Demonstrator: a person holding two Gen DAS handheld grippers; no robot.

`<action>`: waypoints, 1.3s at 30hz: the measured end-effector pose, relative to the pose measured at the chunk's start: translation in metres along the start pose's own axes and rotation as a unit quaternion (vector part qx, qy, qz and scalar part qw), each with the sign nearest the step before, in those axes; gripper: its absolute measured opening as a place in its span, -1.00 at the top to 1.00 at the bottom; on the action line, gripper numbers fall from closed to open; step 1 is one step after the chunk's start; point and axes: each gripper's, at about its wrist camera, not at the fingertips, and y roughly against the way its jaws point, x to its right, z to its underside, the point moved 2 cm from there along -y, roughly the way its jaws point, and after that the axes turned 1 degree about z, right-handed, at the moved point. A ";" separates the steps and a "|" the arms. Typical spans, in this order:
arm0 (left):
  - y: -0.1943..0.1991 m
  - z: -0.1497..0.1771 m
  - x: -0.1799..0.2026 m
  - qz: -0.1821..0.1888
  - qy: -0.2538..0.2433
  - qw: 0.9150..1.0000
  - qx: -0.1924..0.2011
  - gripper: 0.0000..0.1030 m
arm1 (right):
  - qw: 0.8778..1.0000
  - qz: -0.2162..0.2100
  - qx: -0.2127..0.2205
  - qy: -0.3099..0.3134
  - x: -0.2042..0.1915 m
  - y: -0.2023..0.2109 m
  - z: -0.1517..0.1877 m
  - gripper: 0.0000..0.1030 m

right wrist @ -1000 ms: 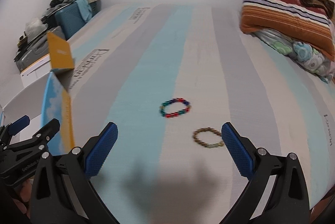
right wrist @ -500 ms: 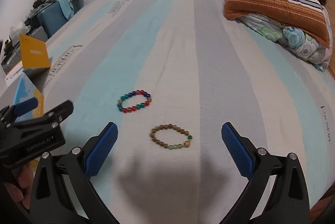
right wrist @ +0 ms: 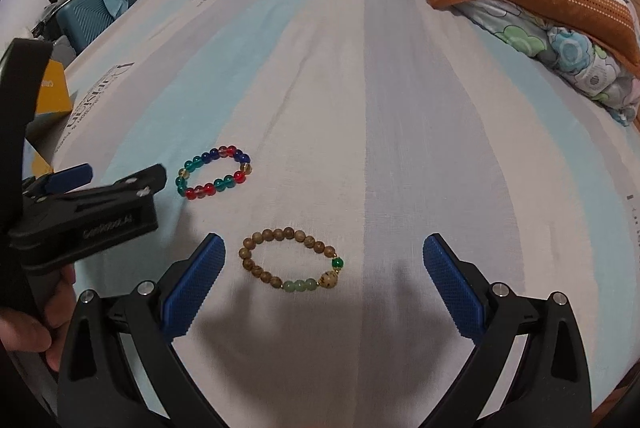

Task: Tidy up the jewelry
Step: 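Move both tools back over the last two bracelets on the bed, then grasp the multicolour glass bracelet with the left tool while the right tool grasps the wooden bead bracelet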

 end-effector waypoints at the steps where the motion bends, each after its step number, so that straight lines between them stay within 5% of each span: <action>1: -0.002 -0.001 0.000 -0.001 0.000 1.000 0.000 -0.89 | 1.000 0.000 -0.001 0.001 0.000 -0.003 0.000 -0.85; 11: -0.036 -0.013 0.005 -0.014 -0.010 1.000 -0.013 -0.89 | 1.000 -0.004 -0.021 0.000 0.007 -0.031 0.000 -0.76; 20: -0.053 -0.012 0.014 -0.007 -0.019 0.999 -0.030 -0.83 | 0.999 -0.013 -0.049 0.002 0.010 -0.048 0.005 -0.35; 28: -0.054 -0.011 0.017 0.011 -0.015 0.999 -0.040 -0.49 | 0.998 -0.018 -0.064 0.013 0.006 -0.052 0.007 0.30; 34: -0.053 -0.010 0.019 0.014 -0.017 0.999 -0.039 -0.33 | 0.997 -0.014 -0.069 0.020 0.000 -0.054 0.009 0.52; 39: -0.050 -0.008 0.022 0.018 -0.023 0.999 -0.041 0.03 | 0.997 -0.014 -0.073 0.016 0.002 -0.054 0.008 0.68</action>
